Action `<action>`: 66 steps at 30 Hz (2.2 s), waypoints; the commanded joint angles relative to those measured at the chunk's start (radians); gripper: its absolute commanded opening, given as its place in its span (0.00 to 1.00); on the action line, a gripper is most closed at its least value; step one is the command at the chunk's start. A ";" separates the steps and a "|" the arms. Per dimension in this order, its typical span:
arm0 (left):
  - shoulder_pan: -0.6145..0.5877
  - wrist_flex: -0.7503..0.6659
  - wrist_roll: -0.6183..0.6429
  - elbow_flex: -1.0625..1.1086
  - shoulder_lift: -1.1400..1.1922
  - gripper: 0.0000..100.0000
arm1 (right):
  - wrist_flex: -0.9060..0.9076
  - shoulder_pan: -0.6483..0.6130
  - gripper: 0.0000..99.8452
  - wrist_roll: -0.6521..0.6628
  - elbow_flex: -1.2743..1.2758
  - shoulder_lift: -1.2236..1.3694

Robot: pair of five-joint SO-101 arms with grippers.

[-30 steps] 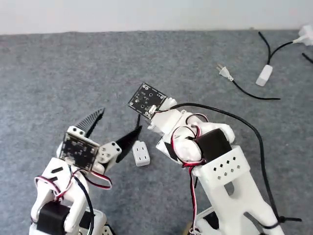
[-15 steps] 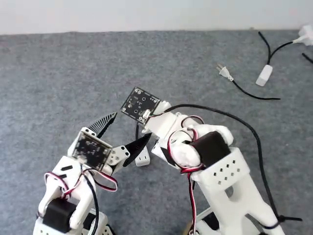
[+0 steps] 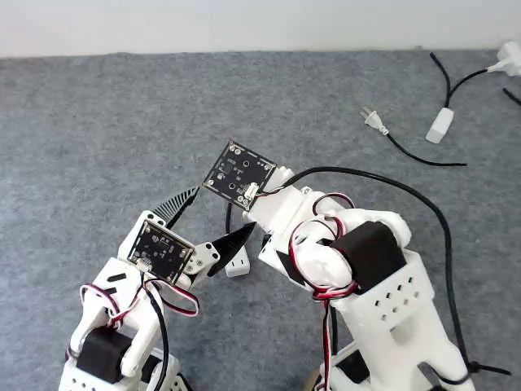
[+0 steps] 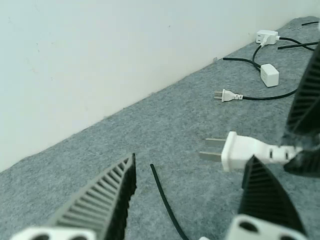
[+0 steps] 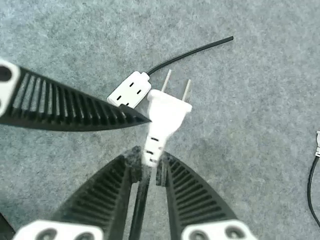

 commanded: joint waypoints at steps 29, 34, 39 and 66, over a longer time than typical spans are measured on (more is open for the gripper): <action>0.008 -0.063 -0.003 0.061 0.005 0.33 | 0.018 -0.028 0.01 -0.037 -0.044 -0.136; 0.008 -0.063 -0.003 0.065 0.005 0.33 | 0.018 -0.028 0.01 -0.037 -0.046 -0.136; 0.018 -0.063 -0.003 0.067 0.005 0.33 | 0.018 -0.028 0.01 -0.037 -0.046 -0.136; -0.031 -0.078 -0.011 0.073 0.005 0.33 | 0.021 0.139 0.01 0.066 -0.061 -0.125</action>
